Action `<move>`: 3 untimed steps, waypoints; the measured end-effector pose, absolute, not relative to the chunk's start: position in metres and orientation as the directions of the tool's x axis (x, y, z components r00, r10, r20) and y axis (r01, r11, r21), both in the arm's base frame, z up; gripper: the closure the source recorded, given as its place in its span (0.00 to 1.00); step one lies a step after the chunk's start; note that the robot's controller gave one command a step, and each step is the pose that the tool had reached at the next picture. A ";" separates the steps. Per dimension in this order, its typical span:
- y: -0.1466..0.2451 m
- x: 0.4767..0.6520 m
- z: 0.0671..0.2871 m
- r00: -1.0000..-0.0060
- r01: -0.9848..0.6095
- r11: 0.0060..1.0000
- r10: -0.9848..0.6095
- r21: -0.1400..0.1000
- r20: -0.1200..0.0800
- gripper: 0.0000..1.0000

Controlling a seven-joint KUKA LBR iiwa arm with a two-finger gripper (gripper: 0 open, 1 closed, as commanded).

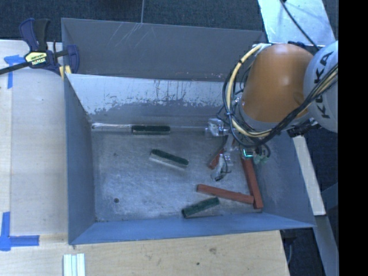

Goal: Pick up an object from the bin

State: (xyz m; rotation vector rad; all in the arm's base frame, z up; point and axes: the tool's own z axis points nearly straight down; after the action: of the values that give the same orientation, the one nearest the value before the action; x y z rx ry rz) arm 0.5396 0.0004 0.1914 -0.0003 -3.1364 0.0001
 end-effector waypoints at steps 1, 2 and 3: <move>0.008 0.492 0.067 -1.000 -0.005 1.000 -0.005 0.000 0.003 0.00; -0.065 0.501 0.070 -0.986 -0.165 0.986 -0.165 -0.002 -0.004 0.00; -0.029 0.487 0.071 -0.981 -0.196 0.981 -0.196 -0.001 -0.008 0.00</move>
Offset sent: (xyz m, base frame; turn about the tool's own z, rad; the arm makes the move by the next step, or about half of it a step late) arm -0.0465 0.0080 -0.1214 -0.0044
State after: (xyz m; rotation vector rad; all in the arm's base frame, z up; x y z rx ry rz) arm 0.4870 -0.0290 0.0713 0.3104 -3.1341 -0.0001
